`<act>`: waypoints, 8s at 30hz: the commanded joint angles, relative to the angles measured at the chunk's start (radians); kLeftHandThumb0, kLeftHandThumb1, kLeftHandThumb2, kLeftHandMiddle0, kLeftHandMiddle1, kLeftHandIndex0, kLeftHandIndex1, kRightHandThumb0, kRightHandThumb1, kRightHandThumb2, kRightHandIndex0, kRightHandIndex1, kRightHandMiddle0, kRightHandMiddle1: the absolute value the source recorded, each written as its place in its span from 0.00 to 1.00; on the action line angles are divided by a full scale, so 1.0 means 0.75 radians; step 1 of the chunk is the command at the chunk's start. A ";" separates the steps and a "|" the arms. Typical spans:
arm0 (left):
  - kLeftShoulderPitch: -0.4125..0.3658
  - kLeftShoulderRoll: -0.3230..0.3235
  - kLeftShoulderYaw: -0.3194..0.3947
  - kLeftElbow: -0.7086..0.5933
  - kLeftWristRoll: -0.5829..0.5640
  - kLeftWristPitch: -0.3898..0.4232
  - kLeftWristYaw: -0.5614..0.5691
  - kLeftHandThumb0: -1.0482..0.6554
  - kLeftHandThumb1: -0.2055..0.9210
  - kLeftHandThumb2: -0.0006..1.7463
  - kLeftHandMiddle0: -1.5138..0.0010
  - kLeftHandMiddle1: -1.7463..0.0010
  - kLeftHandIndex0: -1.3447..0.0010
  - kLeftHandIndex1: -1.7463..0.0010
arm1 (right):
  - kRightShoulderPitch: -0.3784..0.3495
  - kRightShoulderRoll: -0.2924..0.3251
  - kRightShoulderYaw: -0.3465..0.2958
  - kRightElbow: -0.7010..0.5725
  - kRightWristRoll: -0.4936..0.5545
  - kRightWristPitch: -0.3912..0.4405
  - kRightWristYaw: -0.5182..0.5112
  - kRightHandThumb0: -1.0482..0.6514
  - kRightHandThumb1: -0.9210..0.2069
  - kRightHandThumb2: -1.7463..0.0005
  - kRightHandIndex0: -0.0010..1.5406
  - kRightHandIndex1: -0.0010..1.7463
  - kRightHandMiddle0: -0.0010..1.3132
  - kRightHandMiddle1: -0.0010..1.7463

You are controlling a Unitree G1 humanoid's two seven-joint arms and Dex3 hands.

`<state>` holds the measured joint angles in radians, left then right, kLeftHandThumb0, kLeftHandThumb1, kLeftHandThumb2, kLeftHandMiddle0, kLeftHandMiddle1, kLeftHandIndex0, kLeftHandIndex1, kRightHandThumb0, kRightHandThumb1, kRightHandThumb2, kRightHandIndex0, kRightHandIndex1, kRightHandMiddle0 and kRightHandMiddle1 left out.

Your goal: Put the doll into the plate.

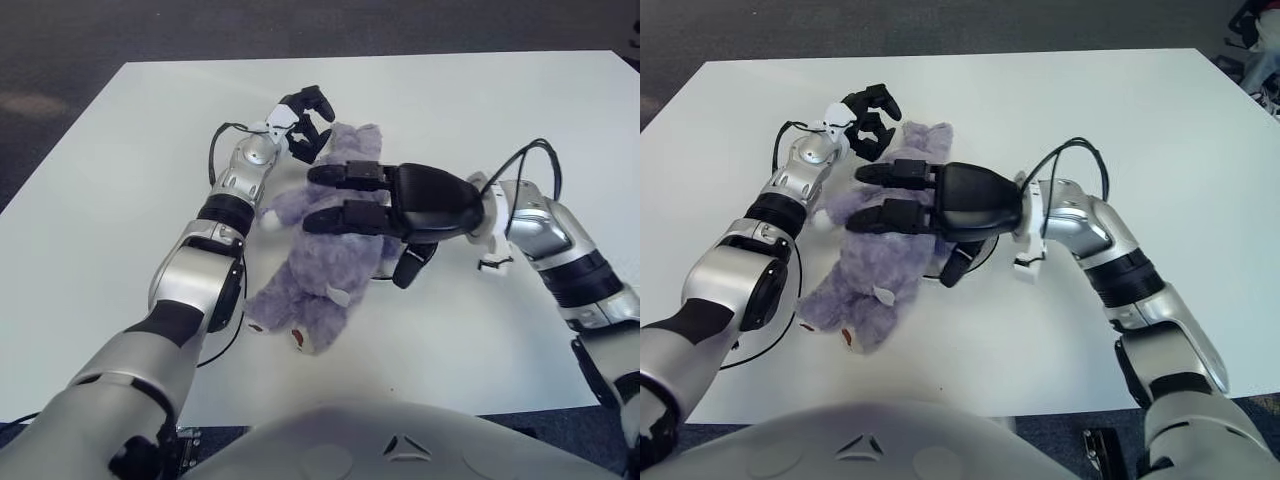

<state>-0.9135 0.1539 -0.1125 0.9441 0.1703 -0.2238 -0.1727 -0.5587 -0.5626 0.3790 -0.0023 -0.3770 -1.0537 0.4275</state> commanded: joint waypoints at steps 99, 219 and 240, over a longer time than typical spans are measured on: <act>0.030 0.044 -0.008 0.080 0.055 -0.059 0.060 0.61 0.48 0.71 0.53 0.12 0.72 0.00 | 0.542 0.554 -0.444 -0.231 -0.091 0.730 -0.815 0.61 0.69 0.13 0.49 0.99 0.38 1.00; 0.062 0.037 -0.122 0.306 0.261 -0.385 0.503 0.61 0.65 0.58 0.60 0.13 0.83 0.00 | 0.298 0.884 -0.918 -0.654 1.139 2.419 -1.278 0.62 0.63 0.18 0.48 0.95 0.35 1.00; 0.141 0.087 -0.290 0.117 0.491 -0.536 0.635 0.02 1.00 0.24 1.00 0.56 1.00 0.67 | 0.216 0.912 -1.039 -0.550 1.189 2.354 -1.225 0.62 0.64 0.17 0.47 0.98 0.35 1.00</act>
<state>-0.8195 0.2045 -0.3096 1.0637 0.5017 -0.6167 0.2594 -0.3766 0.1270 -0.3916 -0.4246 0.4998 0.7294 -0.5039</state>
